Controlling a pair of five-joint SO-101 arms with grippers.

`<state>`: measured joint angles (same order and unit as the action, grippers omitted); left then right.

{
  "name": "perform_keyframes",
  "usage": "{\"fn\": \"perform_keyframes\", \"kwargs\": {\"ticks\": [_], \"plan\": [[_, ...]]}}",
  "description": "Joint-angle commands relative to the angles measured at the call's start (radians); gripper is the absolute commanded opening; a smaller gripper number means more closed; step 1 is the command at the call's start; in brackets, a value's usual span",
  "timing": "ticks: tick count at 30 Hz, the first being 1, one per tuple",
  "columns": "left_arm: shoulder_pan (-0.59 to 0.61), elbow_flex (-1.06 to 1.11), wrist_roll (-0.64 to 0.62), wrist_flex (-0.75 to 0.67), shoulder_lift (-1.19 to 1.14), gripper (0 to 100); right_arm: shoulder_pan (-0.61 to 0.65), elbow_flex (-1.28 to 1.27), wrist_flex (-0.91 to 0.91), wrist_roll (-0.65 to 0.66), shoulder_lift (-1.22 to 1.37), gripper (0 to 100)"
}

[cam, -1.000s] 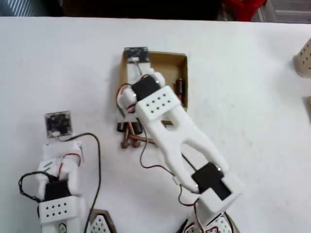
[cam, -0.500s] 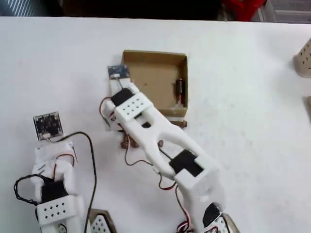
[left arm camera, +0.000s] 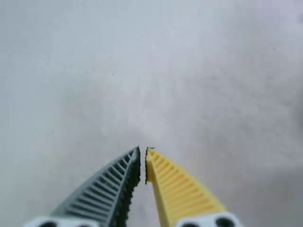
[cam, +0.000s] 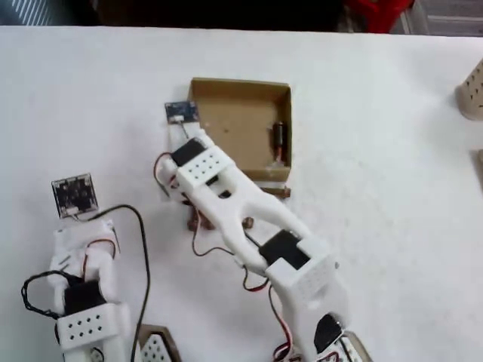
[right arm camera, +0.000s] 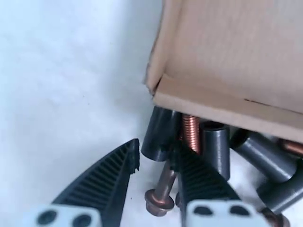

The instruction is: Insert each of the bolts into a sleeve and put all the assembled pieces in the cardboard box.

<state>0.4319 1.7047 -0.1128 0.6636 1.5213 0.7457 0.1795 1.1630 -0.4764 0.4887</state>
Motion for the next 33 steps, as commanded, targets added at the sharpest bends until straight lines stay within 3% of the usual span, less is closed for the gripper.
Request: {"fn": "perform_keyframes", "kwargs": {"ticks": [1, 5, 11, 16, 22, 29, 33], "plan": [[0.008, -0.005, 0.009, -0.035, 0.008, 5, -0.01, 0.038, -0.008, 0.002, -0.015, 9.5], [0.008, -0.005, 0.009, -0.035, 0.008, 5, -0.01, 0.041, -0.022, 0.0, 0.008, 3.6], [0.008, -0.005, 0.009, -0.035, 0.008, 5, -0.033, 0.06, -0.104, 0.0, 0.114, 3.5], [0.008, -0.005, 0.009, -0.035, 0.008, 5, -0.05, 0.15, 0.01, 0.002, 0.127, 4.4], [0.008, -0.005, 0.009, -0.035, 0.008, 5, -0.045, 0.169, 0.048, 0.002, 0.163, 12.7], [0.008, -0.005, 0.009, -0.035, 0.008, 5, -0.038, 0.166, 0.068, 0.002, 0.062, 3.6], [0.008, -0.005, 0.009, -0.035, 0.008, 5, -0.053, 0.167, 0.062, 0.002, 0.091, 4.8]]}}
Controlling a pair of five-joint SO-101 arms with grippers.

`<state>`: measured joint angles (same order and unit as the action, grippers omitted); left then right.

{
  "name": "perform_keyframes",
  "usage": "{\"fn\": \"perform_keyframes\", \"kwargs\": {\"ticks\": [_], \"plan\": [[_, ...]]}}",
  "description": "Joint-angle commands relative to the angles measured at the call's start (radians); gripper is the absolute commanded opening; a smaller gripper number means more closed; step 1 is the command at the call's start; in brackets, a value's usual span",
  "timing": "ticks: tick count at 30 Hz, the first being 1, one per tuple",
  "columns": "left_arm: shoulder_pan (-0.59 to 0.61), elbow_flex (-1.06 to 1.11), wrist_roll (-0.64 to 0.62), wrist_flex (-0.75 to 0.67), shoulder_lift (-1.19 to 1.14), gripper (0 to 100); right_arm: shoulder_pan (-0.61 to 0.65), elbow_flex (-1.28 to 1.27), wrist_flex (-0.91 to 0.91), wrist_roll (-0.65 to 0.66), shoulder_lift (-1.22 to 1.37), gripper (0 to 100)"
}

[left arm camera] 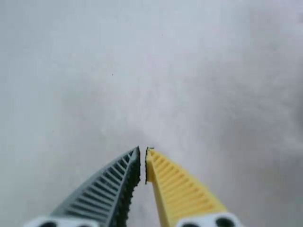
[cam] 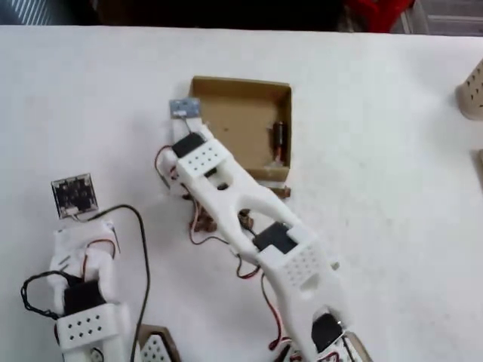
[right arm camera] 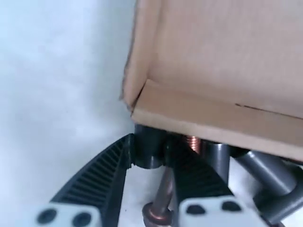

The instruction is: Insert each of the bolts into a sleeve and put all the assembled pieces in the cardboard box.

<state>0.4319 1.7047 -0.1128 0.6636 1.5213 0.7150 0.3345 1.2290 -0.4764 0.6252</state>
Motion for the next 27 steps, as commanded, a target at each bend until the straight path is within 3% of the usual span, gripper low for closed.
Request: {"fn": "perform_keyframes", "kwargs": {"ticks": [1, 9, 15, 22, 24, 27], "plan": [[0.008, -0.005, 0.009, -0.035, 0.008, 5, -0.024, 0.017, -0.01, 0.002, -0.027, 5.6], [0.008, -0.005, 0.009, -0.035, 0.008, 5, -0.028, 0.089, -0.071, 0.003, 0.074, 7.7], [0.008, -0.005, 0.009, -0.035, 0.008, 5, -0.022, 0.201, 0.027, 0.146, 0.143, 7.7], [0.008, -0.005, 0.009, -0.035, 0.008, 5, -0.025, 0.328, 0.105, 0.155, 0.237, 6.4], [0.008, -0.005, 0.009, -0.035, 0.008, 5, -0.024, 0.359, 0.154, 0.155, 0.242, 0.9], [0.008, -0.005, 0.009, -0.035, 0.008, 5, -0.022, 0.423, 0.289, 0.153, 0.225, 1.7]]}}
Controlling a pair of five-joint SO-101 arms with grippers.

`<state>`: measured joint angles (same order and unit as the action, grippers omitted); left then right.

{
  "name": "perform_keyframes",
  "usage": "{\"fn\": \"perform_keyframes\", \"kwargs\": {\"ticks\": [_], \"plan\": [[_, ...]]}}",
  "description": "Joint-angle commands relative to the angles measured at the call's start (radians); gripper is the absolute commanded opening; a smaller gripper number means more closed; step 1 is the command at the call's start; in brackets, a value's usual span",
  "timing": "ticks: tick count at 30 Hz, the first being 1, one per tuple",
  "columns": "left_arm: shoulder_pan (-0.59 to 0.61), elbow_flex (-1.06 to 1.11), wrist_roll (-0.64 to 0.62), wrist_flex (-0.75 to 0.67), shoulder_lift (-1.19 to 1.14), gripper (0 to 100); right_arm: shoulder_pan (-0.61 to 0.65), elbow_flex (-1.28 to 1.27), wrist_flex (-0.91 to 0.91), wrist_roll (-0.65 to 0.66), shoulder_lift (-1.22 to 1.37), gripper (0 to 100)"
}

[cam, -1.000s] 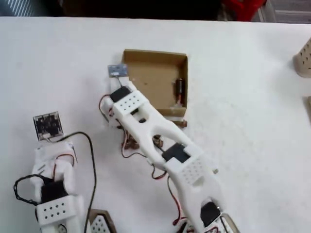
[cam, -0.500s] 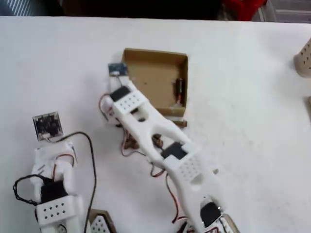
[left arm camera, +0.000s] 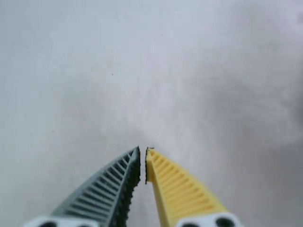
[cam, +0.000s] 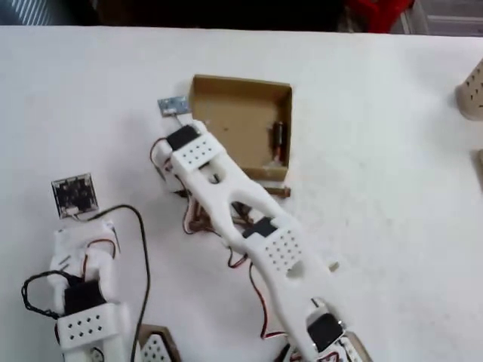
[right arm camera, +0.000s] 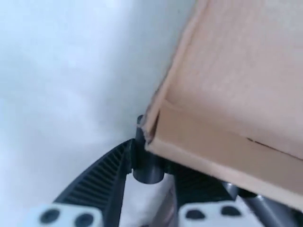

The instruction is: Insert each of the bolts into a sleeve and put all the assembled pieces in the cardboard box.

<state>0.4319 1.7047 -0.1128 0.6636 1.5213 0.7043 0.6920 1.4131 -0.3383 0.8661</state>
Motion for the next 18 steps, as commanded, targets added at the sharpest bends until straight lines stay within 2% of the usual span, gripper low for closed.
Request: {"fn": "perform_keyframes", "kwargs": {"ticks": [1, 5, 7, 12, 18], "plan": [[0.008, -0.005, 0.009, -0.035, 0.008, 6, -0.012, 0.091, 0.159, 0.017, -0.027, 1.5], [0.008, -0.005, 0.009, -0.037, 0.008, 6, -0.021, 0.181, 0.357, 0.018, -0.084, 1.7], [0.008, -0.005, 0.009, -0.037, 0.008, 6, -0.048, 0.161, 0.361, 0.018, -0.127, 1.7], [0.008, -0.005, 0.009, -0.04, 0.008, 6, -0.131, -0.005, 0.36, 0.018, -0.318, 1.6], [0.008, -0.005, 0.009, -0.04, 0.008, 6, -0.216, -0.327, 0.357, 0.02, -0.647, 1.6]]}}
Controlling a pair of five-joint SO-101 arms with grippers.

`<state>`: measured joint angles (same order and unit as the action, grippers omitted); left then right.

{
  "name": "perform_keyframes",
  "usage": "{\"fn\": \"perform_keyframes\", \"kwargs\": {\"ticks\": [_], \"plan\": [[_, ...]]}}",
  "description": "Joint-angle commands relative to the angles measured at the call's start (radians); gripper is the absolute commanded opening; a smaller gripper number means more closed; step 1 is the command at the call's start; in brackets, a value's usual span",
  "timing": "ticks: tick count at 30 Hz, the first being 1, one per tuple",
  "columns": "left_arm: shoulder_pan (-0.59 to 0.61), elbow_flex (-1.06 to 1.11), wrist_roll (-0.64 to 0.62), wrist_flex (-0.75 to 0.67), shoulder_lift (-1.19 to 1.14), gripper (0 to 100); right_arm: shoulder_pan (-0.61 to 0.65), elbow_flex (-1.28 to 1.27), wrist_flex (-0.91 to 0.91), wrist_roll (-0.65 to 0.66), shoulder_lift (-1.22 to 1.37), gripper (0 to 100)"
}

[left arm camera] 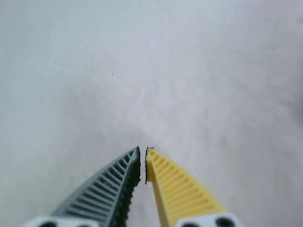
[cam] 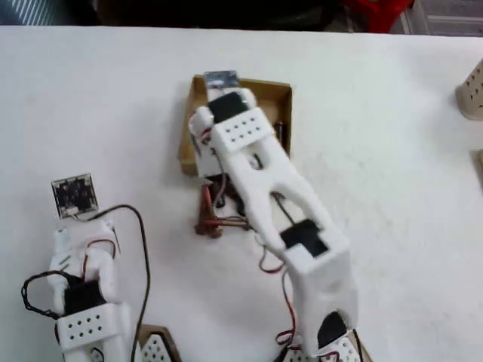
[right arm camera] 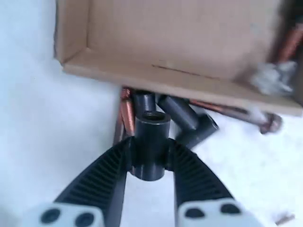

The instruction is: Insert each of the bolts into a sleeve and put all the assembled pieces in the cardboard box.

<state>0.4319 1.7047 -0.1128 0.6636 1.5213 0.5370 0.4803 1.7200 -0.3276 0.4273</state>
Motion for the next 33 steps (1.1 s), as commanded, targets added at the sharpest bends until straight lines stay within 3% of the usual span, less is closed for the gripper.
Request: {"fn": "perform_keyframes", "kwargs": {"ticks": [1, 4, 12, 17, 21, 24, 27, 30, 33], "plan": [[0.008, -0.005, 0.009, -0.04, 0.008, 6, -0.065, -0.17, 0.05, 0.009, -0.259, 1.6], [0.008, -0.005, 0.009, -0.04, 0.008, 6, -0.13, -0.319, 0.048, 0.038, -0.386, 1.6], [-0.03, -0.005, 0.015, -0.023, 0.008, 6, -0.394, -0.64, 0.031, 0.285, -0.575, 1.7], [-0.081, -0.005, 0.173, 0.002, 0.012, 5, -0.559, -0.85, -0.082, 0.436, -0.611, 1.7], [-0.084, -0.005, 0.199, 0.003, 0.012, 5, -0.645, -1.016, -0.209, 0.531, -0.654, 1.7], [-0.084, -0.011, 0.199, 0.005, 0.012, 5, -0.699, -1.143, -0.334, 0.557, -0.694, 1.7], [-0.128, -0.058, 0.201, 0.115, 0.008, 6, -0.75, -1.237, -0.435, 0.56, -0.736, 1.7], [-0.24, -0.115, 0.201, 0.216, 0.007, 6, -0.809, -1.272, -0.467, 0.555, -0.791, 1.7], [-0.265, -0.183, 0.201, 0.235, 0.005, 6, -0.849, -1.295, -0.467, 0.555, -0.842, 1.7]]}}
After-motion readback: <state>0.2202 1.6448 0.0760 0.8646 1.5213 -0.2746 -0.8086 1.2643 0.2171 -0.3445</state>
